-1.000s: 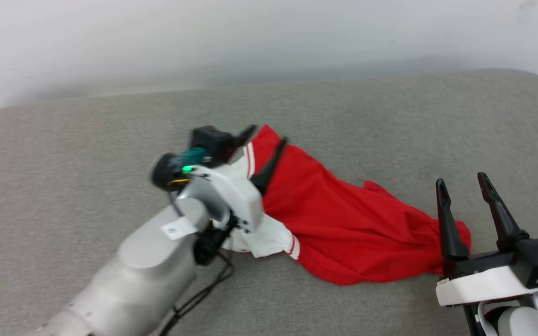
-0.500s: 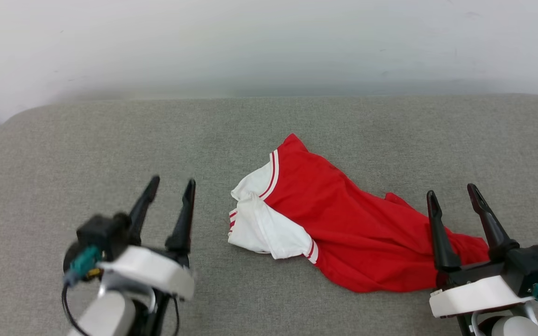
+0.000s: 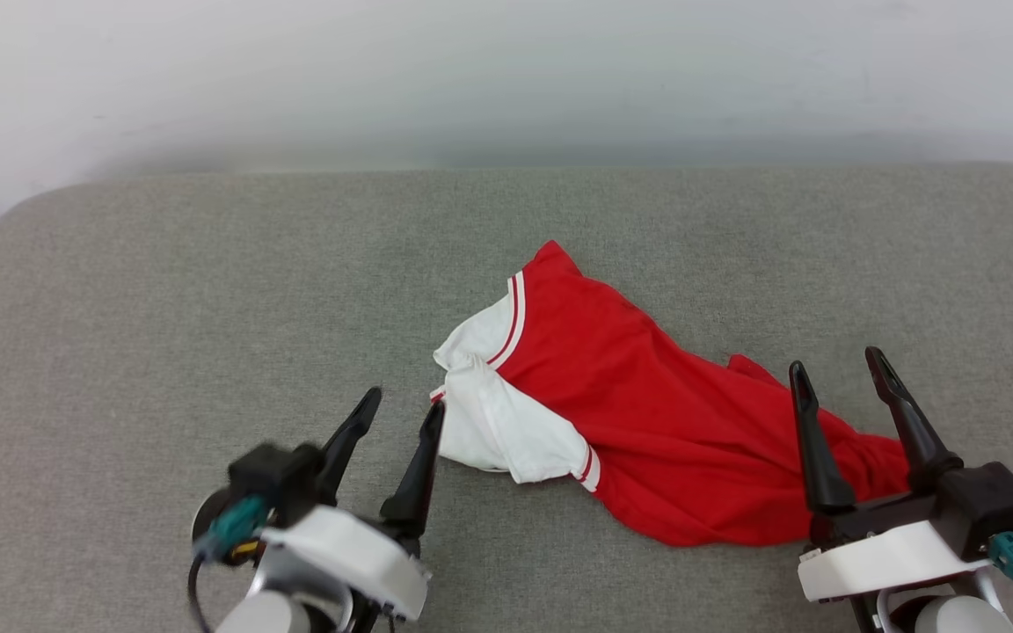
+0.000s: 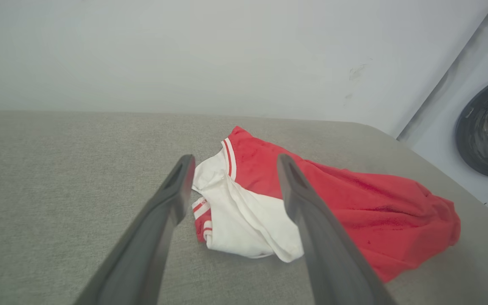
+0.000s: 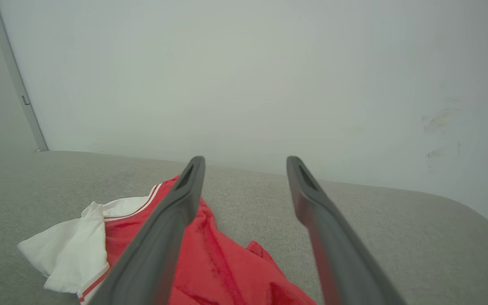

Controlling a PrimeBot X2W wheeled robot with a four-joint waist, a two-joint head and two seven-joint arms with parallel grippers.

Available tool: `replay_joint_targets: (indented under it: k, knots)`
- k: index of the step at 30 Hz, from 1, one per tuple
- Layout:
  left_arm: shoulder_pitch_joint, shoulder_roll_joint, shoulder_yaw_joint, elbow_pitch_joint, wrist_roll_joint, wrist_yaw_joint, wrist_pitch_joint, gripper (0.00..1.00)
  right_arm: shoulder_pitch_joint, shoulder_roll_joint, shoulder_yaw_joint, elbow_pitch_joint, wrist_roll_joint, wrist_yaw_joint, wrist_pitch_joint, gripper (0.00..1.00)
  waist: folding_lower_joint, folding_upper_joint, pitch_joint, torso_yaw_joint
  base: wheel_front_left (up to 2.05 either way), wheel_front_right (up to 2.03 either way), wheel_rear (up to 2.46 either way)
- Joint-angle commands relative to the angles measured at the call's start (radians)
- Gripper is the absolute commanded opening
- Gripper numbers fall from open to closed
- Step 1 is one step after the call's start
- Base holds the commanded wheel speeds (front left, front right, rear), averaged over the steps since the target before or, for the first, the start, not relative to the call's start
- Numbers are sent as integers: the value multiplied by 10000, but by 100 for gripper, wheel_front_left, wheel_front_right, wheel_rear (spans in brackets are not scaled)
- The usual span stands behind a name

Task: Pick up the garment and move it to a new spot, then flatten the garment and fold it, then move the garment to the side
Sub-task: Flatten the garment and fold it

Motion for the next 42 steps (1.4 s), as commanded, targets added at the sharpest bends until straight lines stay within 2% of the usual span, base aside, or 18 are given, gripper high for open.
replay_joint_targets:
  k: [1, 3, 7, 13, 17, 22, 27, 28, 29, 30, 35, 42]
  knots:
    - [-268, -5, -19, -89, -20, -25, 197, 100, -37, 20, 12, -1, -26, -7, -20, 100, 0, 0, 53, -25, 0, 0, 0]
    - [-593, 11, -329, -160, -88, -76, 1167, 100, -61, 4, 31, -4, -47, -7, -20, 100, 0, 0, 166, -55, 0, 0, 0]
    - [-1509, -133, -811, -188, -377, 154, 3417, 100, -154, -50, 98, -14, -76, -7, -20, 100, 0, 0, 412, -121, 0, 0, 0]
    - [-2698, -315, -1289, 397, -483, 789, 6154, 100, -323, -74, 323, -13, -98, -7, -20, 100, 0, 0, 828, -388, 0, 0, 0]
    - [-3195, -285, -1546, 979, -397, 923, 7122, 100, -441, -85, 360, -19, -63, -7, -22, 100, 0, 0, 1094, -542, 0, 0, 0]
    - [-3707, -240, -1728, 1836, -137, 1066, 7586, 100, -478, -73, 381, -69, -38, -7, -20, 100, 0, 0, 1400, -675, 0, 0, 0]
    - [-3916, -525, -1876, 2522, -360, 796, 7777, 100, -605, -48, 404, -106, -40, -7, -20, 100, 0, 0, 1677, -693, 0, 0, 0]
    - [-3941, -592, -1908, 2649, -428, 724, 7817, 87, -618, -44, 412, -98, -44, -7, -22, 100, 0, 0, 1716, -686, 0, 0, 0]
    - [-3970, -633, -1952, 2761, -452, 664, 7835, 31, -638, -38, 426, -86, -51, -7, -22, 100, 0, 0, 1748, -680, 0, 0, 0]
    - [-3977, -658, -1990, 2859, -449, 613, 7794, 0, -661, -34, 438, -71, -60, -7, -22, 100, 0, 0, 1773, -677, 0, 0, 0]
    - [-4167, -754, -2032, 3165, -358, 359, 7188, 0, -677, -18, 471, 51, -78, -7, -20, 100, 0, 0, 1690, -652, 0, 0, 0]
    - [-4533, -733, -1804, 3176, -120, -232, 5205, 0, -629, -7, 443, 172, -73, -7, -20, 100, 0, 0, 1191, -568, 0, 0, 0]
